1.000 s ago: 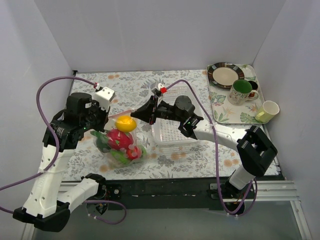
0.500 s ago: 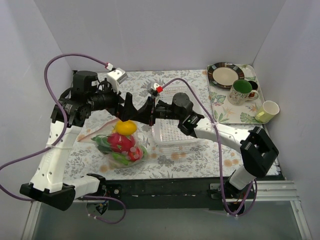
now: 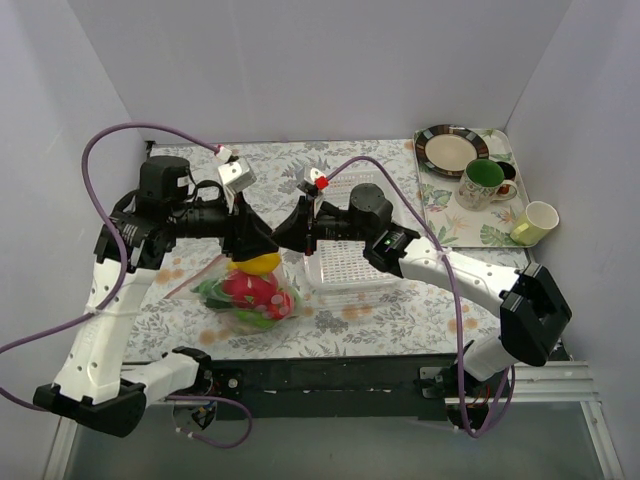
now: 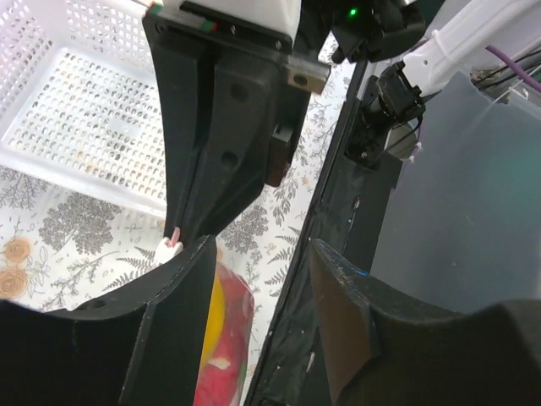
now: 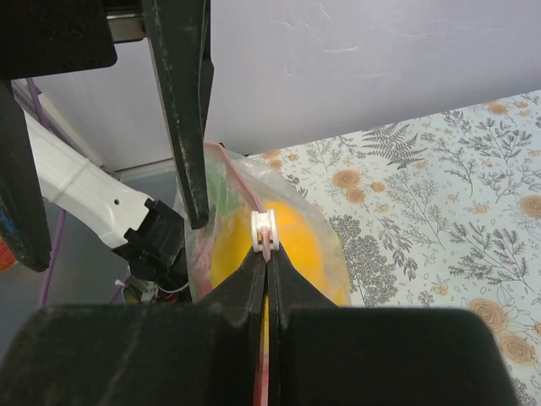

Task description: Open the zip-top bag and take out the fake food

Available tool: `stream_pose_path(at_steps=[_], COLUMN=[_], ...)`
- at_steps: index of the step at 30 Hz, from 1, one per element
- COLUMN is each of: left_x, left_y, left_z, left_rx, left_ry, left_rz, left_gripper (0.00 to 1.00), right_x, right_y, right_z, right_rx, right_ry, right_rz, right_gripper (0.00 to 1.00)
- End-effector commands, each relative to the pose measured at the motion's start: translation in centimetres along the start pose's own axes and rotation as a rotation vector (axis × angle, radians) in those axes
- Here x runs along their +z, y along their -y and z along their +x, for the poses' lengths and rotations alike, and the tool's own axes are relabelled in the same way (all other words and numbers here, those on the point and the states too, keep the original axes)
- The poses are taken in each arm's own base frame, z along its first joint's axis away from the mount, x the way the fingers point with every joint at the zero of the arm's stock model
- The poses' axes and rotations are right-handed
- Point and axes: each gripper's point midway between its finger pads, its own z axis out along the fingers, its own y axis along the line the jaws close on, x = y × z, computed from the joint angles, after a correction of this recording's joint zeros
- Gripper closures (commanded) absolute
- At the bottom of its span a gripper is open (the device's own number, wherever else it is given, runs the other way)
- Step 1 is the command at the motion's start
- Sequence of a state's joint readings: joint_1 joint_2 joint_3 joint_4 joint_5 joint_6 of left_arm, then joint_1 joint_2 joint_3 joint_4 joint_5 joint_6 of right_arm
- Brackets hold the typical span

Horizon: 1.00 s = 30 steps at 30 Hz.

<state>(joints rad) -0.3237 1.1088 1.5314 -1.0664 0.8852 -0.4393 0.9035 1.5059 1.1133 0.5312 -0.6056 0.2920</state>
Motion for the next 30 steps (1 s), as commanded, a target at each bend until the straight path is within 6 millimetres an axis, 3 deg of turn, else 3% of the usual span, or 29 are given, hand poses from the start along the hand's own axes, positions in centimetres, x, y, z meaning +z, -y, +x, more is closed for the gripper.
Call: stream_pose_path(at_steps=[1, 7, 9, 11, 13, 15, 16, 20, 24, 27, 30], left_x=[-0.4, 0.2, 0.2, 0.3, 0.2, 0.3, 0.0, -0.1, 0.1, 0.8, 1.1], left_y=[0.5, -2.8, -4.8, -5.5, -5.4, -5.1, -4.4, -3.6, -3.8, -3.8, -3.2], left_z=[1.4, 2.9, 2.7, 1.9, 0.8, -0.1, -1.5, -3.0, -2.4, -0.6, 0.7], left_rx=[0.007, 0.022, 0.051, 0.088, 0.107, 0.107, 0.125, 0.119, 0.117, 0.101, 0.099], left_ry=[-0.016, -0.052, -0.037, -0.007, 0.023, 0.034, 0.059, 0.078, 0.064, 0.019, -0.019], left_rz=[-0.003, -0.133, -0.224, -0.253, -0.250, -0.225, -0.207, -0.172, -0.167, -0.127, -0.076], left_gripper=[0.52, 0.45, 0.39, 0.37, 0.27, 0.24, 0.21, 0.16, 0.17, 0.21, 0.35], right_x=[-0.5, -0.6, -0.6, -0.5, -0.6, -0.6, -0.6, -0.6, -0.5, -0.6, -0.8], right_y=[-1.9, -2.4, -2.4, -2.4, -2.4, -2.5, -2.4, -2.4, -2.6, -2.7, -2.8], right_z=[-5.6, -5.7, -5.8, -5.5, -5.4, -5.3, -5.2, -5.1, -5.1, -5.2, -5.4], right_rx=[-0.109, -0.094, -0.092, -0.085, -0.079, -0.078, -0.078, -0.075, -0.068, -0.071, -0.082], right_ry=[0.110, 0.112, 0.113, 0.107, 0.103, 0.103, 0.099, 0.097, 0.096, 0.098, 0.095], right_rz=[-0.032, -0.049, -0.052, -0.054, -0.056, -0.056, -0.056, -0.059, -0.069, -0.069, -0.065], right_gripper=[0.99, 0.99, 0.99, 0.99, 0.99, 0.99, 0.99, 0.99, 0.99, 0.99, 0.99])
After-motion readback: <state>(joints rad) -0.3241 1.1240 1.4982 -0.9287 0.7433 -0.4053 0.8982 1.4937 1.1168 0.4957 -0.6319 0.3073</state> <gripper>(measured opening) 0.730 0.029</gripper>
